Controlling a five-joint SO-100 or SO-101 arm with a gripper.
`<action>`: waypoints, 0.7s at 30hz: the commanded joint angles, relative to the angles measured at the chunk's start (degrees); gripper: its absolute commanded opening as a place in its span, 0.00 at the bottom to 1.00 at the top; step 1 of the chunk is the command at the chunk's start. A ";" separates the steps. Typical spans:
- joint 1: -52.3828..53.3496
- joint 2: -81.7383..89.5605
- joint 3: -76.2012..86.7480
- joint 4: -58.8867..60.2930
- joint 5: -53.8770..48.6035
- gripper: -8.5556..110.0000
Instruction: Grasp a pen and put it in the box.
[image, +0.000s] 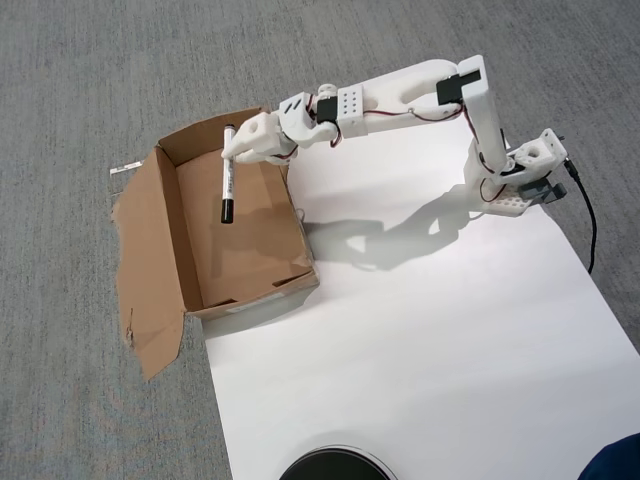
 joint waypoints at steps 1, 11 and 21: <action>-0.04 0.53 -2.24 -0.53 -0.13 0.09; -0.22 1.05 0.22 -0.70 -0.04 0.12; -0.22 0.88 1.01 -0.70 0.48 0.13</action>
